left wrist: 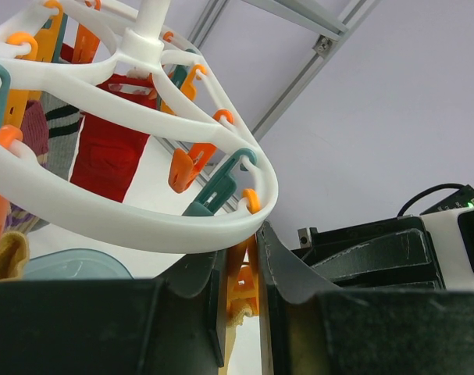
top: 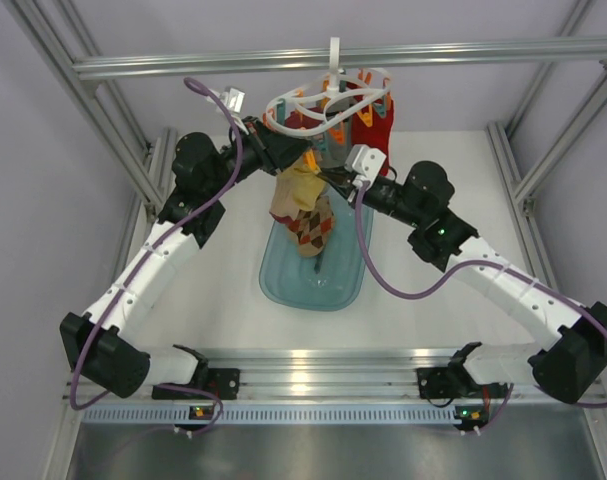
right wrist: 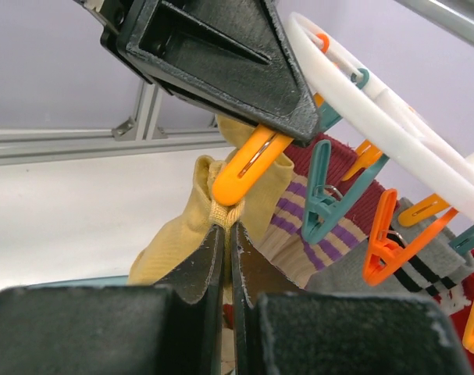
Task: Clip the socks to the hanger
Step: Clamp the sock onto the hanger.
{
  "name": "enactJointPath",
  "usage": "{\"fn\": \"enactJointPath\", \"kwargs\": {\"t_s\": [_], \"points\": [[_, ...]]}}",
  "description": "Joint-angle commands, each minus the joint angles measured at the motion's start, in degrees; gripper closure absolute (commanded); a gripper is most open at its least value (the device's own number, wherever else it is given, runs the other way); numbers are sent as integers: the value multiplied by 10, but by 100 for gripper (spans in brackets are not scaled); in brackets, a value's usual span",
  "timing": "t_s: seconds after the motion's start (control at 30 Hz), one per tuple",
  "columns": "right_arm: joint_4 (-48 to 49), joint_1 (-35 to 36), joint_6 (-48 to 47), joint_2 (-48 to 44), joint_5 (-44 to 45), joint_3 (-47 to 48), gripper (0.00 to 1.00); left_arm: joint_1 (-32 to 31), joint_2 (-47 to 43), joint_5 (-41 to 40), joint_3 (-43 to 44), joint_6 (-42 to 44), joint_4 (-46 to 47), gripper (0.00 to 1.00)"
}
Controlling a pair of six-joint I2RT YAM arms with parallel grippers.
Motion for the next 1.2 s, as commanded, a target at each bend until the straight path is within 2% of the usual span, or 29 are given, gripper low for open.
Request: {"fn": "enactJointPath", "kwargs": {"t_s": [0.0,0.3,0.4,0.43,0.47,0.57,0.9,1.0,1.03,1.07,1.13,1.17], "points": [[41,-11,5,3,-15,31,100,-5,11,60,-15,-7,-31,100],[44,-18,11,11,-18,43,100,-2,17,67,-15,-17,-27,98],[43,-18,11,15,-22,46,100,0,16,66,-15,-20,-26,87],[44,-18,10,15,-22,47,100,-1,16,65,-15,-20,-26,81],[44,-17,10,17,-22,48,100,-1,16,66,-15,-21,-26,71],[43,-18,11,18,-26,52,100,1,14,61,-14,-20,-26,54],[36,-18,9,24,-30,52,100,21,-8,41,-29,-40,-9,37],[26,-18,10,26,-31,50,99,29,-22,31,-39,-38,-7,37],[21,-18,11,27,-34,50,93,34,-23,26,-40,-36,-15,41],[13,-18,13,27,-36,48,82,38,-27,19,-41,-39,-18,44],[9,-18,17,23,-34,42,78,50,-29,10,-41,-43,-23,49],[6,-18,19,20,-33,34,72,54,-31,6,-41,-45,-26,50]]}}
